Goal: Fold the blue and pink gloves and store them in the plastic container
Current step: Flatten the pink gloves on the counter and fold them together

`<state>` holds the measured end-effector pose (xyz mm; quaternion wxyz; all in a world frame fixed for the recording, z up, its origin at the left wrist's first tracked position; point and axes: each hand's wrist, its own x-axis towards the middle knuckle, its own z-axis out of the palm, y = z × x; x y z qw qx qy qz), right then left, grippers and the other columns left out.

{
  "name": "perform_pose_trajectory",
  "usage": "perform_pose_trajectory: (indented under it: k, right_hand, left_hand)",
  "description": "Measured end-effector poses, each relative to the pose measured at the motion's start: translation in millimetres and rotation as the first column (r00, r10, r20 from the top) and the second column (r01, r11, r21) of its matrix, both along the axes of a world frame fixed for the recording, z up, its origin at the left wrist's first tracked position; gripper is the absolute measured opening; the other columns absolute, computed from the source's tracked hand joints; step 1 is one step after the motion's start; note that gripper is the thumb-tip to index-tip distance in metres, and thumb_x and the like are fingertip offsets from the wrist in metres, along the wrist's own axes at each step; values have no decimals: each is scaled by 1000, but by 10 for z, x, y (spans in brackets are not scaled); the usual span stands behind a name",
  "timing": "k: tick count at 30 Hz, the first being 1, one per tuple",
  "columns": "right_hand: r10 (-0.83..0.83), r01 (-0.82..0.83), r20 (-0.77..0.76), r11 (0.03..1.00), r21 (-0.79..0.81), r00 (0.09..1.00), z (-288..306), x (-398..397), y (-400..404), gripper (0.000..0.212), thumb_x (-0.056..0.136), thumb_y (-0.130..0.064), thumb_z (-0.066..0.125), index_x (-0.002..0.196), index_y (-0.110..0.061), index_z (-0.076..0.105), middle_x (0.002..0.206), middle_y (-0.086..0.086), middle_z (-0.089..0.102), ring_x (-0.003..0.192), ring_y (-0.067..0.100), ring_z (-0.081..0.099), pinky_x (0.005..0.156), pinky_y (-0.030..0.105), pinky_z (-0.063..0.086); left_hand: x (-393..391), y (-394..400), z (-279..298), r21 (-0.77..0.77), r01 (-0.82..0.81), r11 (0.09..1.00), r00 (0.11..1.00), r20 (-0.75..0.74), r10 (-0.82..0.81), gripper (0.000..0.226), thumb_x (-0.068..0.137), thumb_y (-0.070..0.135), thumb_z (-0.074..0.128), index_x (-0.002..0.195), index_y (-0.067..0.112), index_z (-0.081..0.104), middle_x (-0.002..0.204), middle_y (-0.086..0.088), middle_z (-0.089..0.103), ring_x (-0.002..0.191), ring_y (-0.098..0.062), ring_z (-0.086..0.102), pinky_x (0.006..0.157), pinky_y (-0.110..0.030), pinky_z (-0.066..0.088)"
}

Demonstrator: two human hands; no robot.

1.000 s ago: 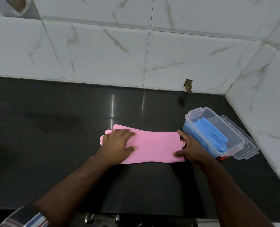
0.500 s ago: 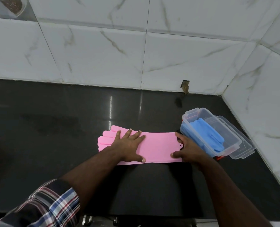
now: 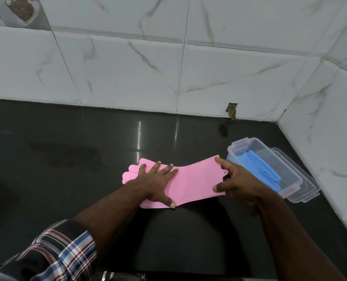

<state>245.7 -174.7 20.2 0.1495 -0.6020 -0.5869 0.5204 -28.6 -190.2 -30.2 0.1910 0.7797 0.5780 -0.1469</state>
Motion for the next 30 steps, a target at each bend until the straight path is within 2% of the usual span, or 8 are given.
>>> perform_pose_trajectory:
  k: [3,12,19,21,23,26,28,30]
  right_hand:
    - [45,-40,-143,998,41,989,190,-185,-34,105,70,3,82,153,-33,28,135,1,46,86,13,57,68,31,58]
    - [159,-135,-356,987,92,921,384,-1134,-207,108,69,15,77,154,-26,23,158,2,32,109,30,67,74,42,62]
    - [148,-117,-286,986,122,947,339,-1466,-226,108,67,10,77,154,-27,24,162,2,24,117,37,59,72,42,63]
    - [142,-111,-221,983,145,965,371,-1454,-223,108,67,8,77,154,-27,24,160,2,27,113,31,61,68,34,62]
    - [146,-121,-161,980,159,976,411,-1424,-224,110,66,7,79,155,-26,22,156,5,34,113,27,59,66,29,61]
    - [123,-102,-142,984,148,982,457,-1421,-234,112,67,8,79,156,-26,20,142,8,48,94,21,66,68,33,62]
    - [132,-117,-84,980,160,988,485,-1468,-245,112,69,7,79,156,-26,17,147,6,43,88,18,65,66,31,62]
    - [159,-147,-57,973,176,986,501,-1545,-262,112,70,7,78,157,-24,14,152,6,39,89,18,66,67,29,61]
  left_hand:
    - [-25,5,-10,-4,-15,1000,1000,16,15,128,67,79,66,157,32,-13,167,14,-12,154,-23,-15,117,-66,-8]
    - [-24,-82,69,12,4,1000,1000,-5,-4,115,72,80,61,158,34,0,168,6,-3,154,-26,-14,117,-67,-6]
    - [-3,-199,374,-72,-77,994,994,70,82,100,82,65,65,159,30,12,168,1,5,153,-25,-15,118,-51,-16]
    - [-60,-152,349,-76,-81,994,987,135,91,93,82,60,69,157,29,23,165,3,19,154,-25,0,122,-55,-6]
    - [-165,-112,381,34,-97,995,974,207,88,59,89,43,65,142,25,46,147,-2,47,142,-30,35,111,-47,30]
    - [-333,-90,535,139,-388,911,780,576,244,26,94,16,57,117,19,68,111,-1,72,101,-21,68,81,-33,51]
    - [-404,-149,692,-88,-513,854,480,795,370,20,96,18,60,113,17,72,101,-1,75,87,-15,71,77,-32,57]
    - [-414,-233,833,-300,-424,855,324,831,453,17,95,22,65,109,16,73,93,-4,76,80,-16,72,73,-28,60]
